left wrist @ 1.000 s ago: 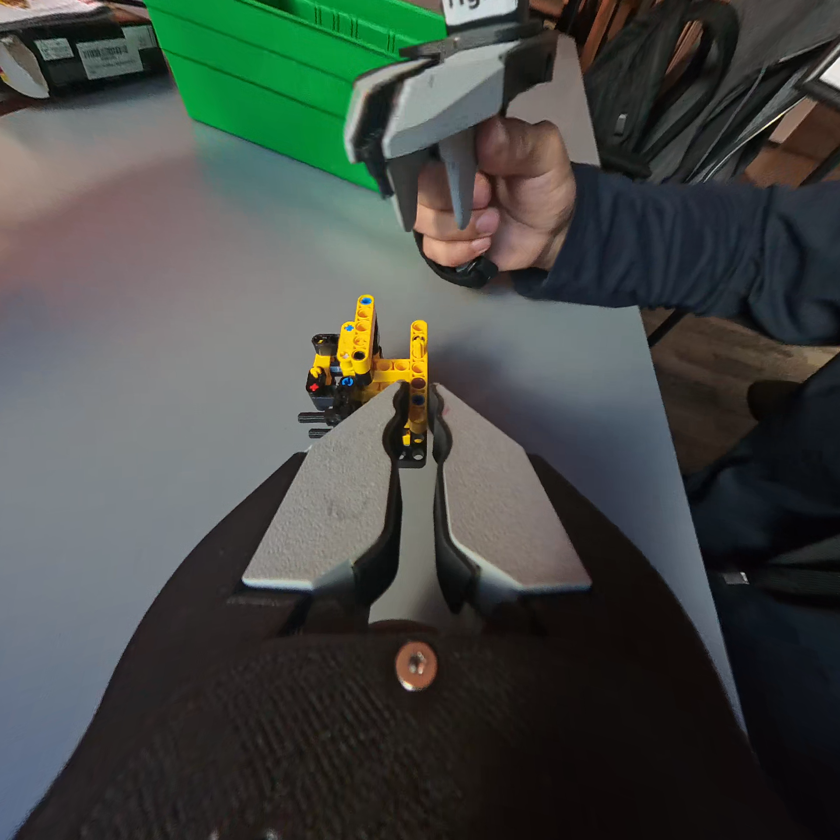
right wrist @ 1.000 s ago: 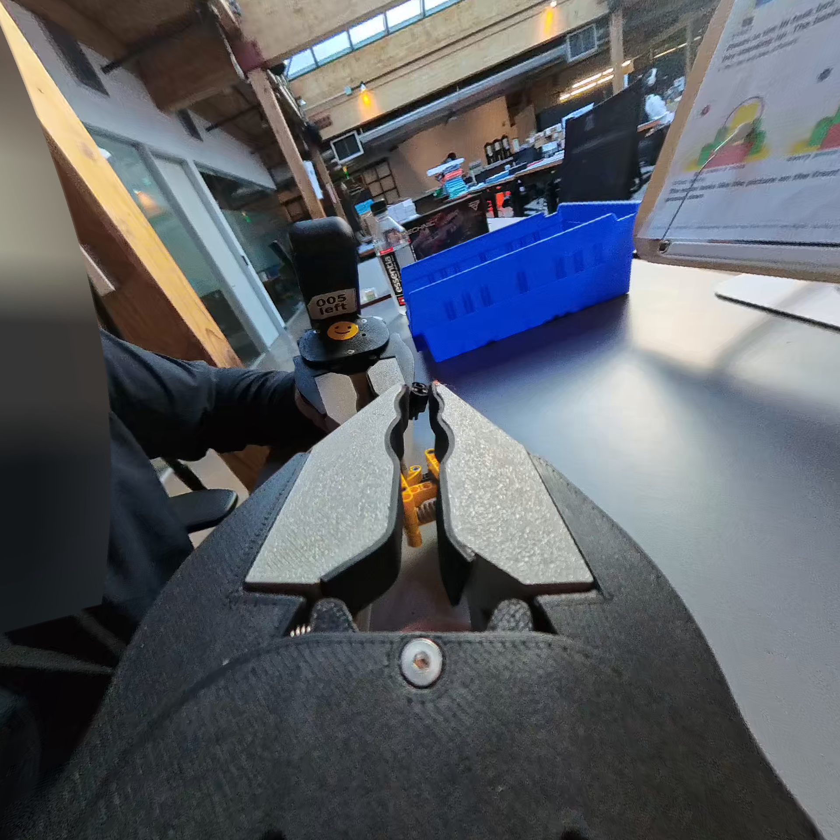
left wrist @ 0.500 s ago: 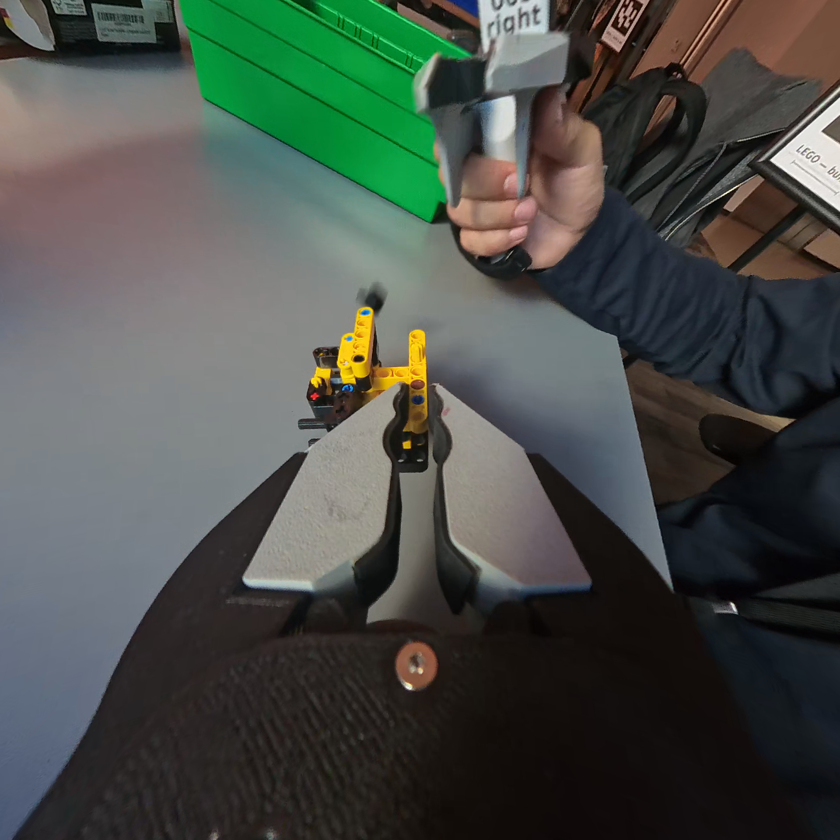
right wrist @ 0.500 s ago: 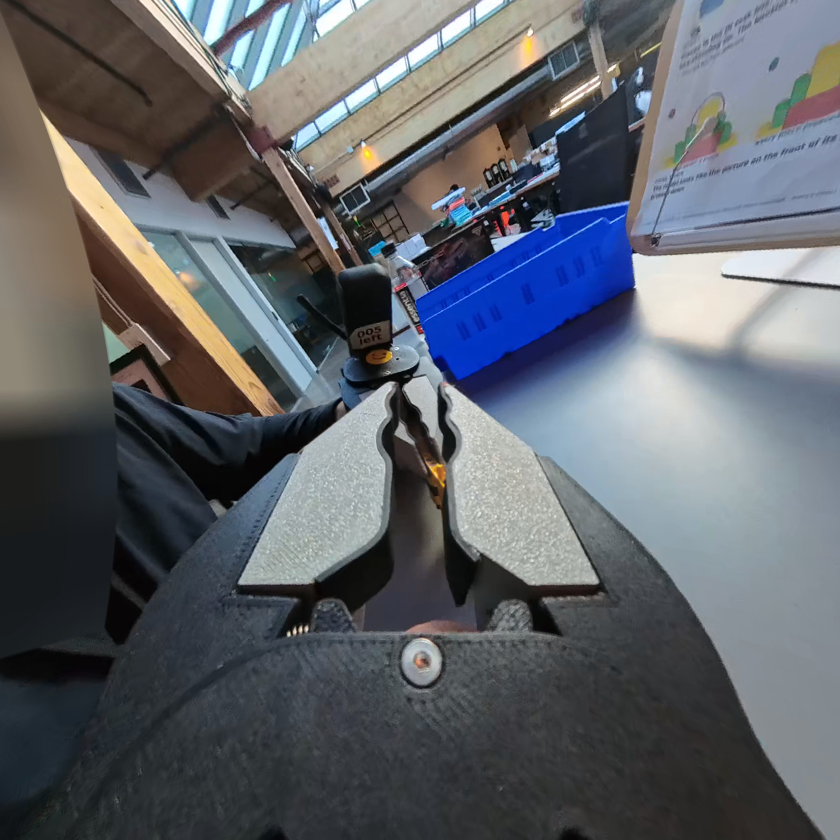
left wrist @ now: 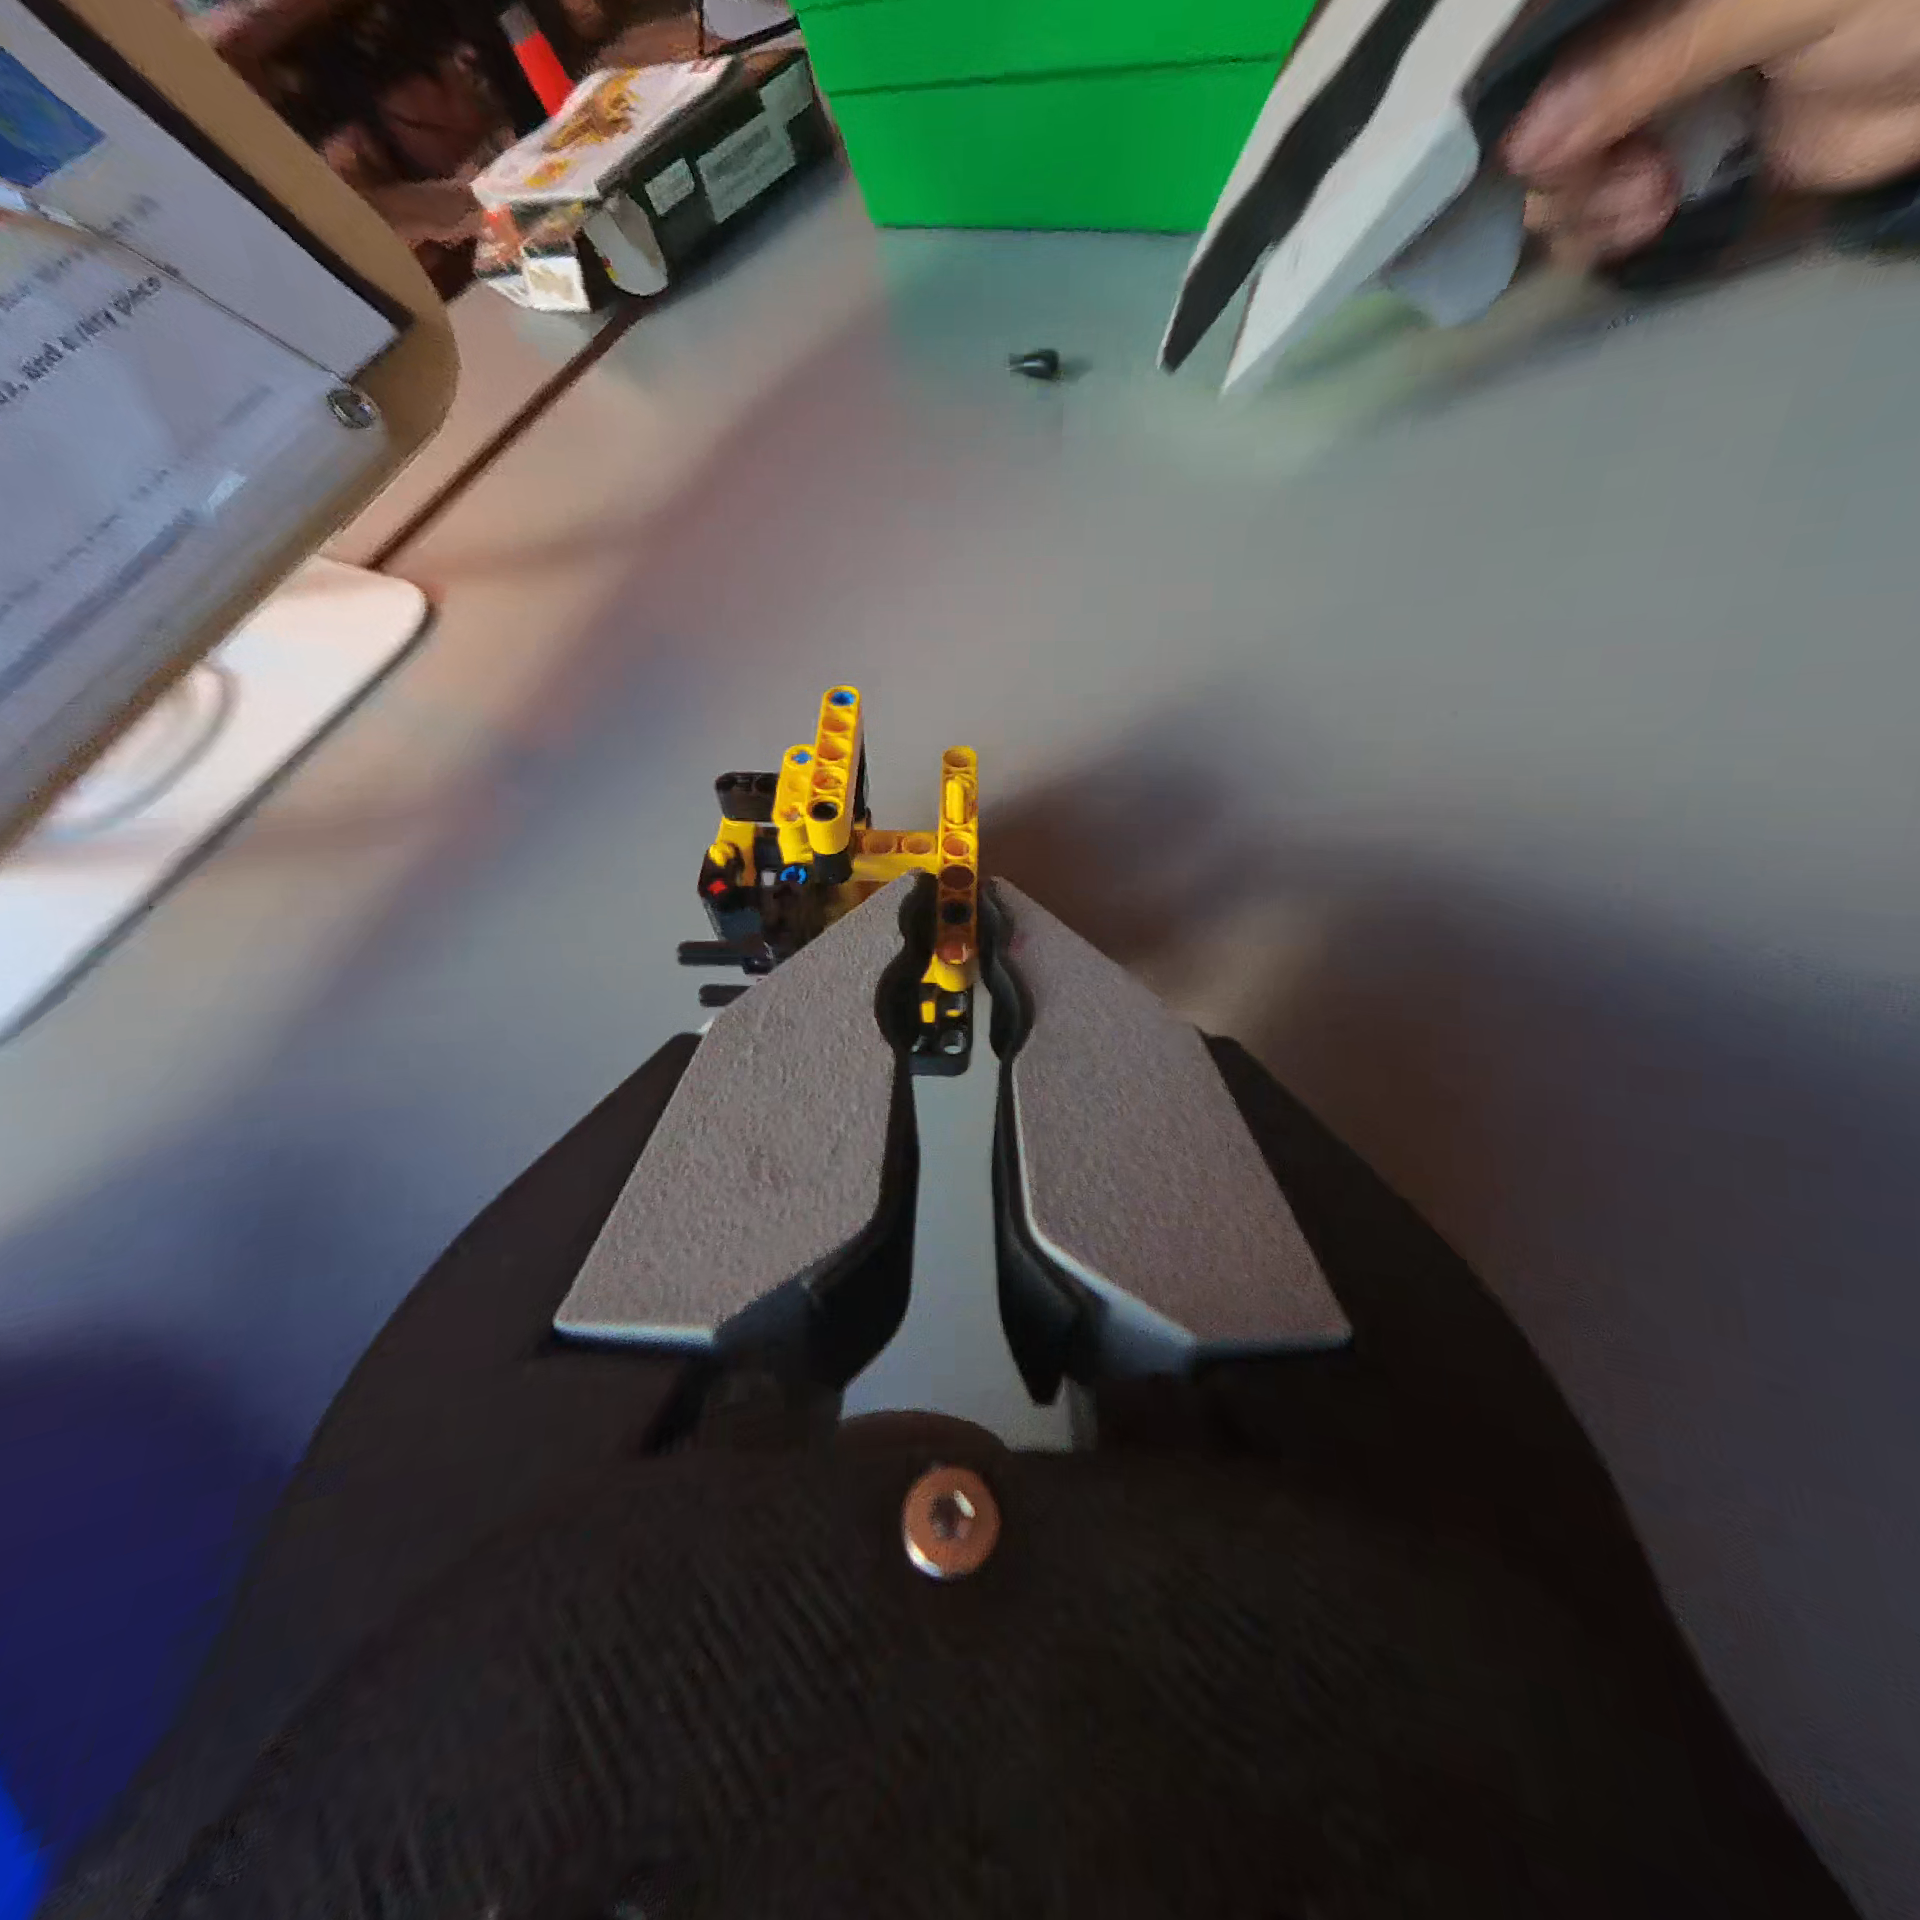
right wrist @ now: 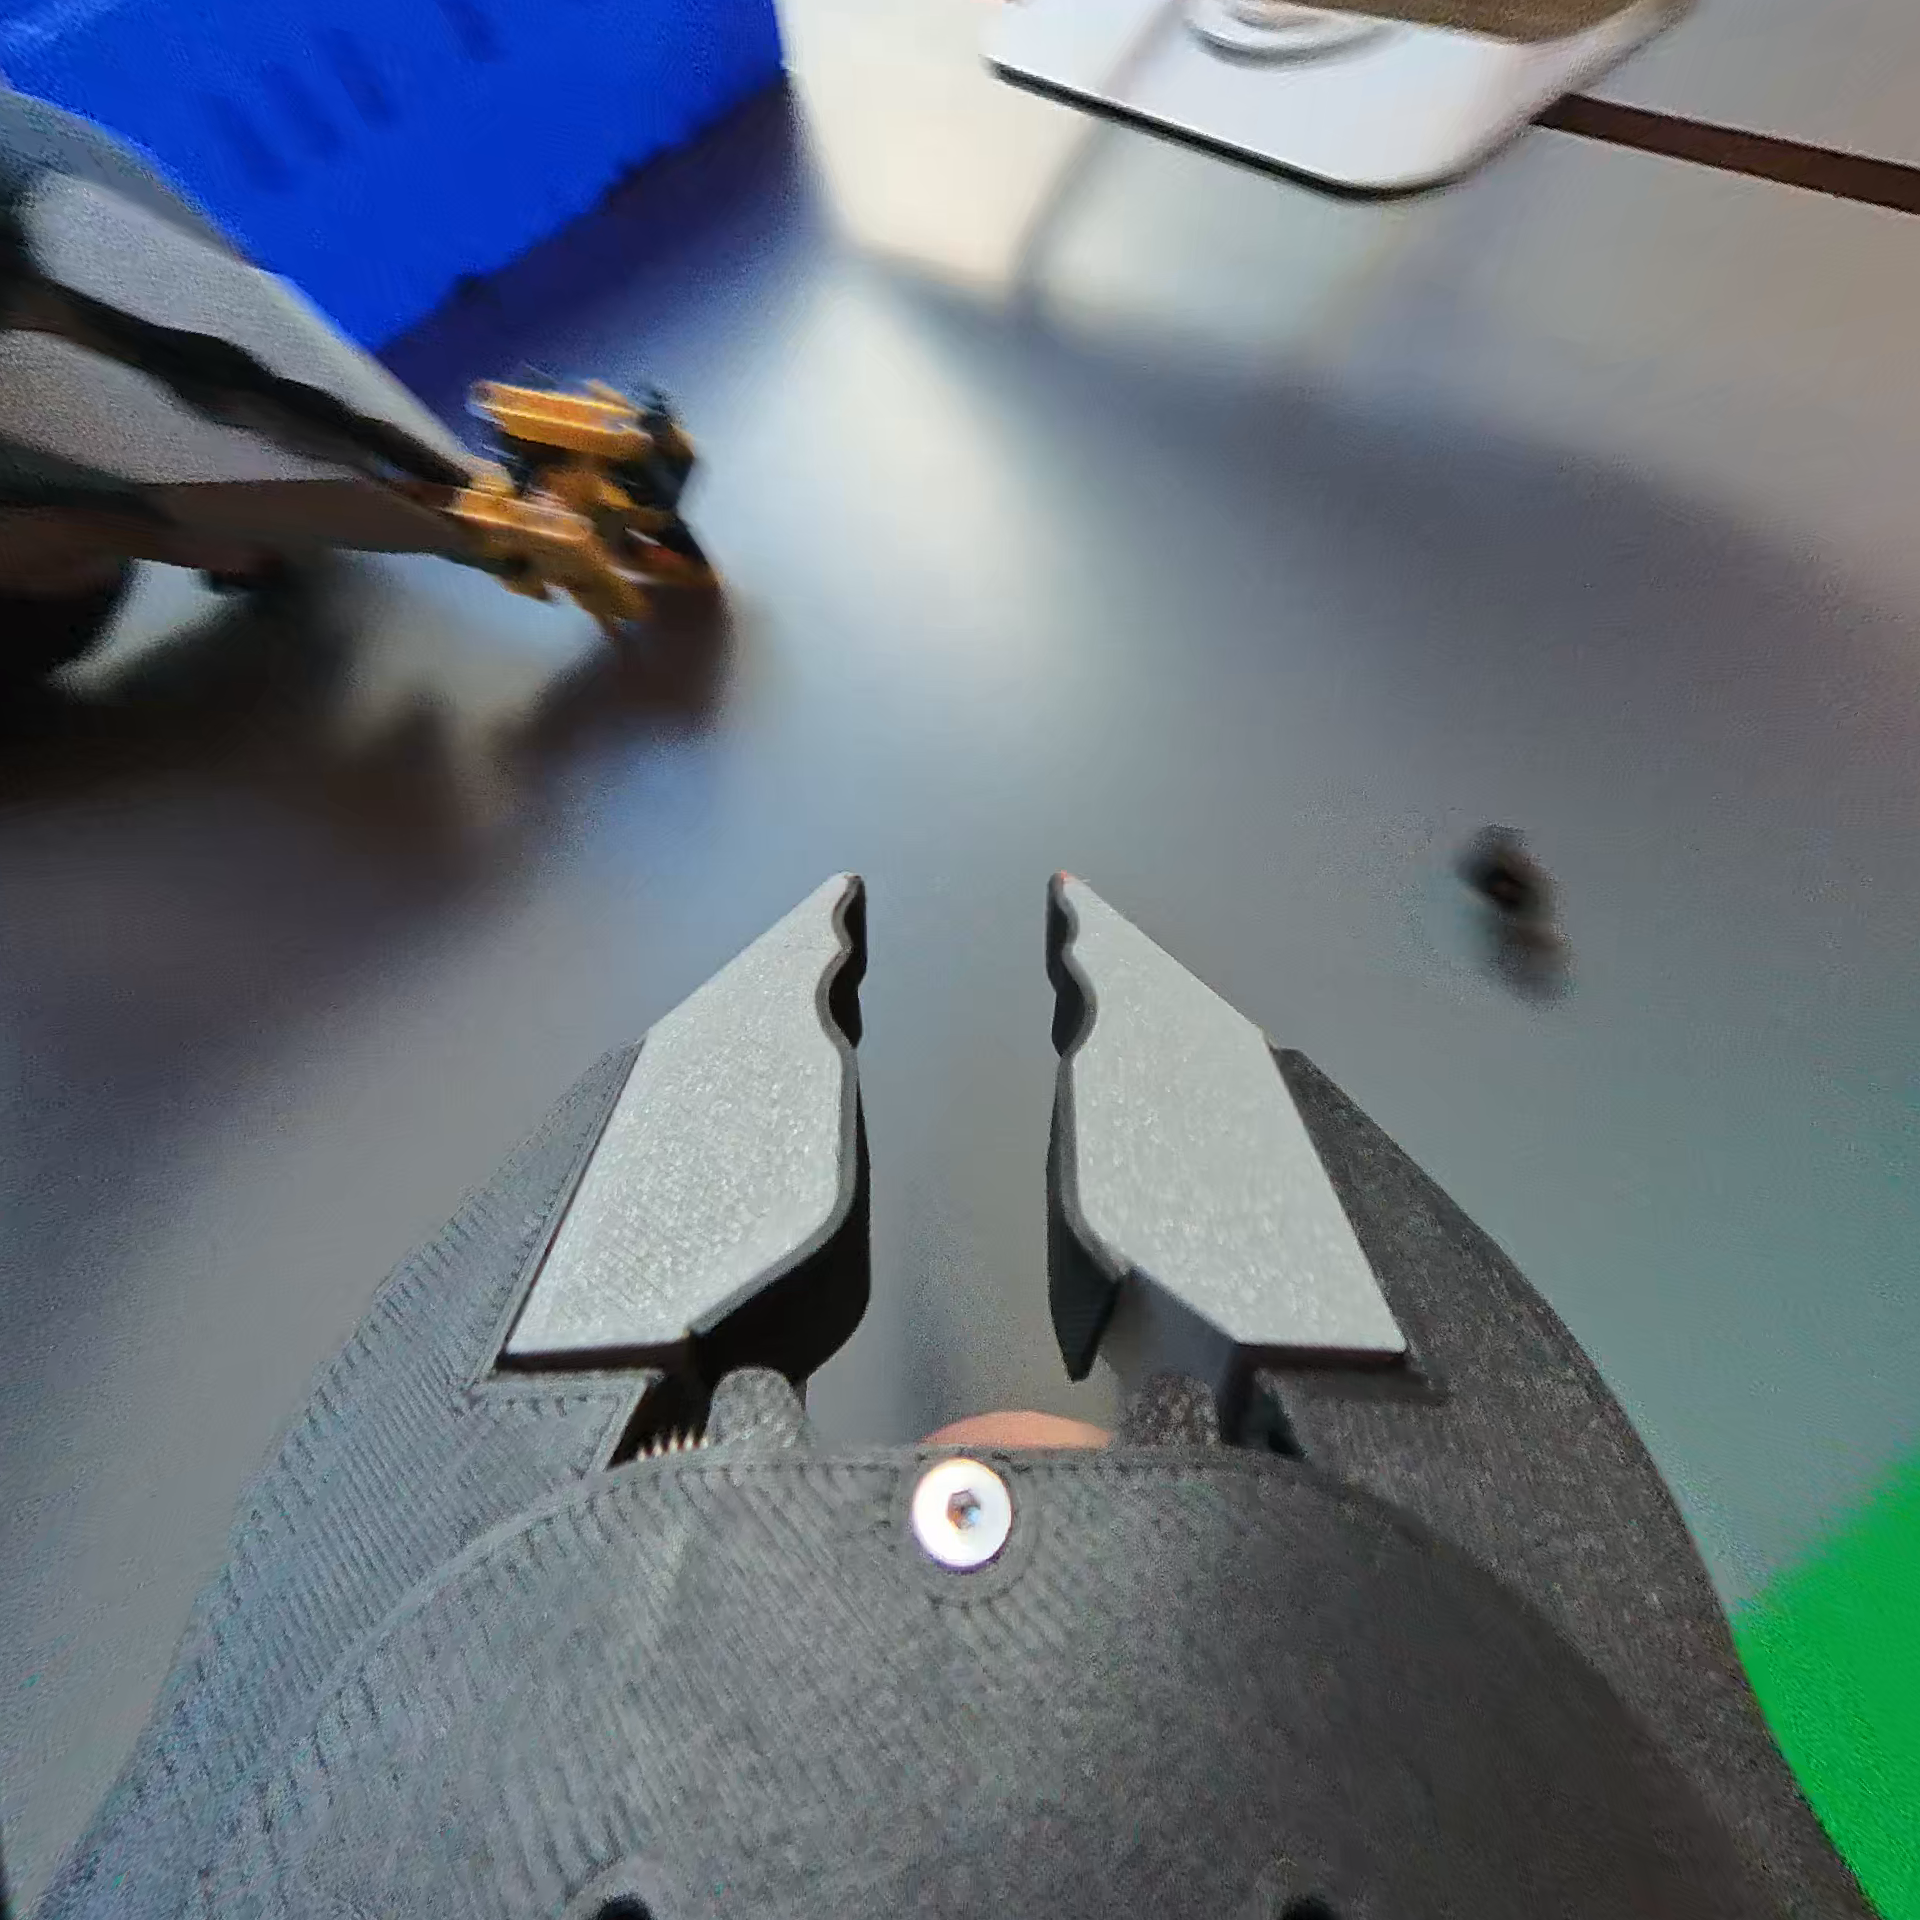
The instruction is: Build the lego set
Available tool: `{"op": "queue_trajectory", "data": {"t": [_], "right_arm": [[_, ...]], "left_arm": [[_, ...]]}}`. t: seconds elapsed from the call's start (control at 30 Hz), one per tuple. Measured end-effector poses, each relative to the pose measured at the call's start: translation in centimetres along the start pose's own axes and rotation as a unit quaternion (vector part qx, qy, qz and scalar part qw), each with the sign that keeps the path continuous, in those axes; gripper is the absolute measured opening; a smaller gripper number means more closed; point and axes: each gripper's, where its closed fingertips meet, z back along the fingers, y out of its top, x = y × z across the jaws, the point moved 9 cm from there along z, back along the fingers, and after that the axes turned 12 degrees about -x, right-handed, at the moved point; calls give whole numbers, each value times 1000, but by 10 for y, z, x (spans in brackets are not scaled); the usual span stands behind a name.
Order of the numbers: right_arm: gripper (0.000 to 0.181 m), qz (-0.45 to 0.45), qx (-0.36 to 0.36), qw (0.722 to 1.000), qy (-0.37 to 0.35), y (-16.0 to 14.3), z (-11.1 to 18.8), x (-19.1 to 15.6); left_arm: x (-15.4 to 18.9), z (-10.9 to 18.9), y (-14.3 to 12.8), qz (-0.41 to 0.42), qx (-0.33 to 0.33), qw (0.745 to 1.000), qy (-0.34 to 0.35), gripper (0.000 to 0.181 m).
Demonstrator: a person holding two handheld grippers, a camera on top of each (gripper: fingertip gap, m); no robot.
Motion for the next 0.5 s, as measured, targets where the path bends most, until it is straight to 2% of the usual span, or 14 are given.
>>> {"op": "queue_trajectory", "data": {"t": [0.03,0.13,0.2,0.27,0.43,0.5], "right_arm": [[32,16,14,999,35,4,-5,-13],[23,94,58,983,147,20,-17,-60],[21,136,61,974,173,30,-22,-80],[14,177,65,963,193,38,-26,-96],[14,203,58,960,186,48,-48,-105],[8,196,55,956,211,49,-56,-103]], "left_arm": [[-2,1,1,34,7,999,-29,4],[0,5,3,73,41,991,-108,4],[4,4,3,73,35,985,-154,4],[6,4,4,77,36,983,-166,4],[10,5,6,84,47,975,-202,4],[11,5,5,92,48,970,-222,4]]}}
